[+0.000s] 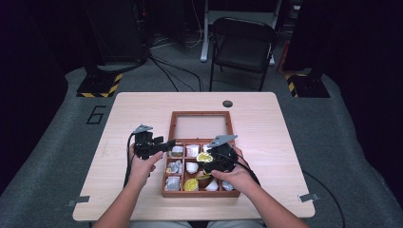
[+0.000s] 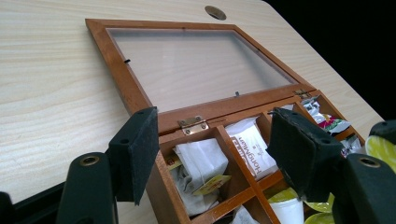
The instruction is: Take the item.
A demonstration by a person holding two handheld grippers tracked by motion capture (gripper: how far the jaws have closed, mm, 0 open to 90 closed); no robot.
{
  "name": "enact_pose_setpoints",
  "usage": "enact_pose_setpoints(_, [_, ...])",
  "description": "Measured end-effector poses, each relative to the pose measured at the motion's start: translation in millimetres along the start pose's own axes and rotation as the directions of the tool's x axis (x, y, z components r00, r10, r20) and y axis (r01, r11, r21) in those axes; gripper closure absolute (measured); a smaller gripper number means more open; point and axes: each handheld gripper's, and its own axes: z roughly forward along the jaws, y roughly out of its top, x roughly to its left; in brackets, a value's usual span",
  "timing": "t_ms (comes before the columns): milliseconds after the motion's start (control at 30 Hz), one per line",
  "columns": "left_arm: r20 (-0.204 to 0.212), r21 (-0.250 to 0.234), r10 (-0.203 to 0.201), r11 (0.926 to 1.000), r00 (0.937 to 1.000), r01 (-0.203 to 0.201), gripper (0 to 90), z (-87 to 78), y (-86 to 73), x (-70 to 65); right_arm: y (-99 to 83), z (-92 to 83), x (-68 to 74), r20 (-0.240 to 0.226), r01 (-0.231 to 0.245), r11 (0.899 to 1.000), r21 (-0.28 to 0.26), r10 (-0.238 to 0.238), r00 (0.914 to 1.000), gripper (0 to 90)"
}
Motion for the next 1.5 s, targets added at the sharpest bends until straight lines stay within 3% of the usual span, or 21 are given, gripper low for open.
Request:
enact_pose_setpoints(200, [-0.005, -0.013, -0.014, 0.9998, 0.9999, 0.014, 33.3, -3.4, 1.2, 3.9, -4.2, -17.7, -24.5, 0.067, -0.025, 1.000, -0.018, 0.026, 0.9974, 37.4])
enact_pose_setpoints(533, [-0.010, -0.016, -0.017, 0.9997, 0.9998, 0.017, 33.4, -4.6, 1.8, 5.5, -16.2, -43.6, -65.4, 0.165, -0.098, 0.994, -0.040, 0.103, 0.9808, 37.4])
enact_pose_setpoints(900, [-0.011, -0.024, -0.034, 0.9991, 0.9993, 0.034, 33.4, -8.0, 2.7, 9.5, -25.7, -65.7, -90.5, 0.239, -0.137, 0.989, -0.063, 0.148, 0.9595, 37.4])
enact_pose_setpoints(1500, [-0.013, -0.028, -0.039, 0.9989, 0.9991, 0.039, 33.4, -8.5, 2.1, 9.4, -48.9, -82.0, -125.9, 0.337, -0.190, 0.979, -0.073, 0.203, 0.9192, 37.4])
